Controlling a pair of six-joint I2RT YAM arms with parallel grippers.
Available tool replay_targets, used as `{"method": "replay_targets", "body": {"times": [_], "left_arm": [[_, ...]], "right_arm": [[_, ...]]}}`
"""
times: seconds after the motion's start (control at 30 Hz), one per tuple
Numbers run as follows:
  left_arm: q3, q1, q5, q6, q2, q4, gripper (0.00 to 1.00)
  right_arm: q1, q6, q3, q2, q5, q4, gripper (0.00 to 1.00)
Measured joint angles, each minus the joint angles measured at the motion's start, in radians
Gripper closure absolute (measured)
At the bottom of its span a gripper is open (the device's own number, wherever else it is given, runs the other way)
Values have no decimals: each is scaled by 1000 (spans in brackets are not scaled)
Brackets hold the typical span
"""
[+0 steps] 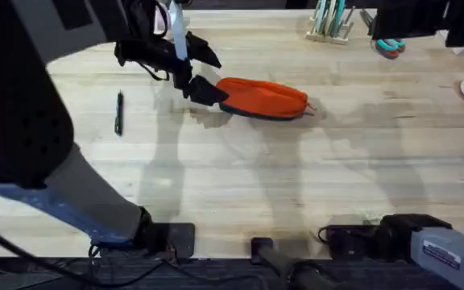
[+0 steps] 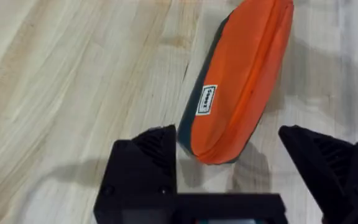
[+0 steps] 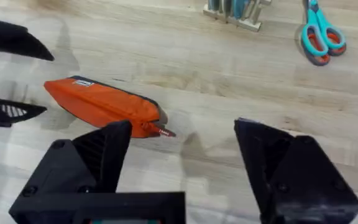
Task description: Unzip the bag, pick up the pens from the table one at a time and place them inside, then zip the bag closed.
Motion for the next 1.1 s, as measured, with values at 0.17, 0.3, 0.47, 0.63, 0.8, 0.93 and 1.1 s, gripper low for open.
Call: {"method": "replay_targets", "body": {"times": [0.17,0.3,0.47,0.63,0.8,0.93,1.1], "left_arm": [[0,0,40,0,52,14,8],[0,-1,61,0,77,19,8],[0,-6,69,0,94,25,7],[1,-15,70,0,94,34,226],[1,-21,72,5,94,34,922],[1,-24,70,4,94,35,954],[1,-24,70,3,94,35,961]], "right_arm": [[0,0,0,0,0,0,4],[0,0,0,0,0,0,4],[0,0,0,0,0,0,4],[0,0,0,0,0,0,4],[0,0,0,0,0,0,4],[0,0,0,0,0,0,4],[0,0,0,0,0,0,4]]}}
